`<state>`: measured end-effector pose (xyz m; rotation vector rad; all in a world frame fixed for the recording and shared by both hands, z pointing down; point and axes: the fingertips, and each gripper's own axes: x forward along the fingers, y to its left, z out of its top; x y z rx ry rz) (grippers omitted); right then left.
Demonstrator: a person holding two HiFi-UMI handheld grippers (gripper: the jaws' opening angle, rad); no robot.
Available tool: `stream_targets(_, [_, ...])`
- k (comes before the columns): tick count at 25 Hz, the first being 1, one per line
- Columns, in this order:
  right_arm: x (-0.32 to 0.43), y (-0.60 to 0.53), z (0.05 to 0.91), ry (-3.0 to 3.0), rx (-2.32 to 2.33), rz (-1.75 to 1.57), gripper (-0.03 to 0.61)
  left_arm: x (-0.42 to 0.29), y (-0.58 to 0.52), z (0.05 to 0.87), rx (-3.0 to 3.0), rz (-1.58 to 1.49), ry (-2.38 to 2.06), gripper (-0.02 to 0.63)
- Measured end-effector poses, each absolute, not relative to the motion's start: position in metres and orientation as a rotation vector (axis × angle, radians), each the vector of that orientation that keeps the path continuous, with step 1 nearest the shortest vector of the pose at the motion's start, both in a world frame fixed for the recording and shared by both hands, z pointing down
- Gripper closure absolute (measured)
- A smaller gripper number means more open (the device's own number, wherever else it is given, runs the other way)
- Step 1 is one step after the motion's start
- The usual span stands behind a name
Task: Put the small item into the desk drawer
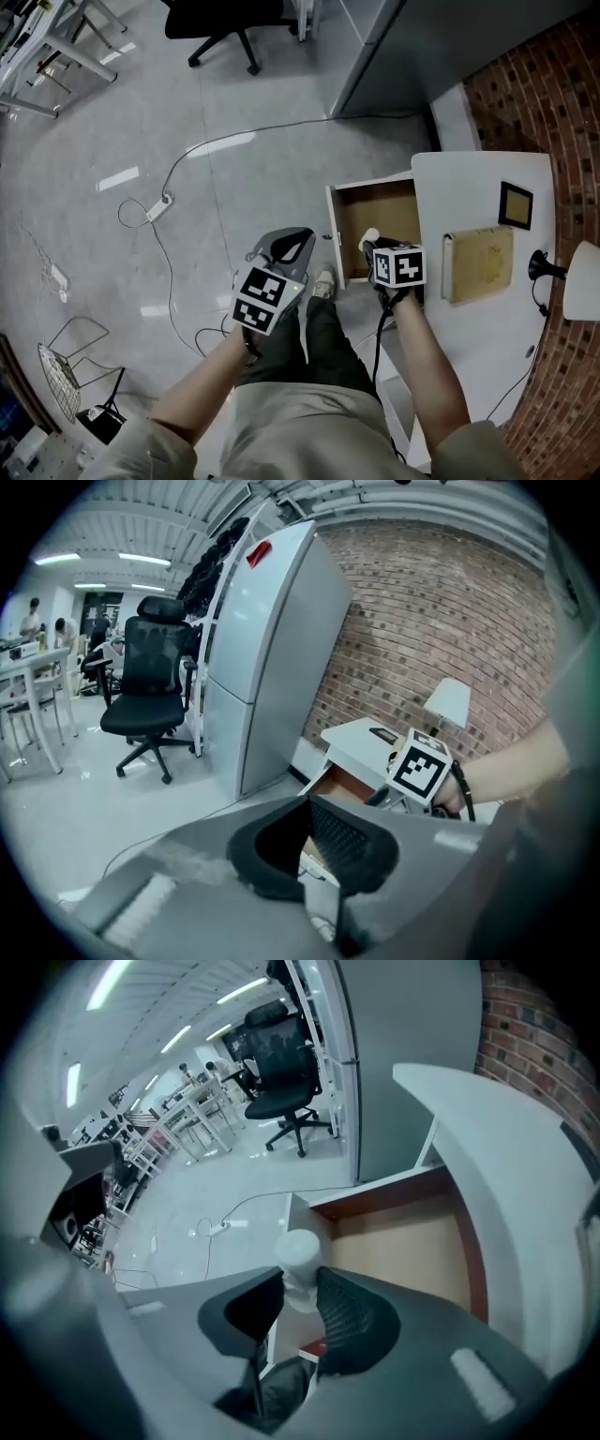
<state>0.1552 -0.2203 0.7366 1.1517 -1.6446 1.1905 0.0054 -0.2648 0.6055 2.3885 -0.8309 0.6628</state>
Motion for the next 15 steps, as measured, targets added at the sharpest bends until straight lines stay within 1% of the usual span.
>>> stream_targets(7, [0.158,-0.213,0.822,-1.524,1.088,1.219,0.462,0.01,-0.265,0.676,2.307,0.707,-0.791,0.612])
stream_targets(15, [0.17,-0.212,0.9,-1.409,1.037,1.248,0.46,0.01,-0.271,0.73,2.236,0.705,-0.812,0.612])
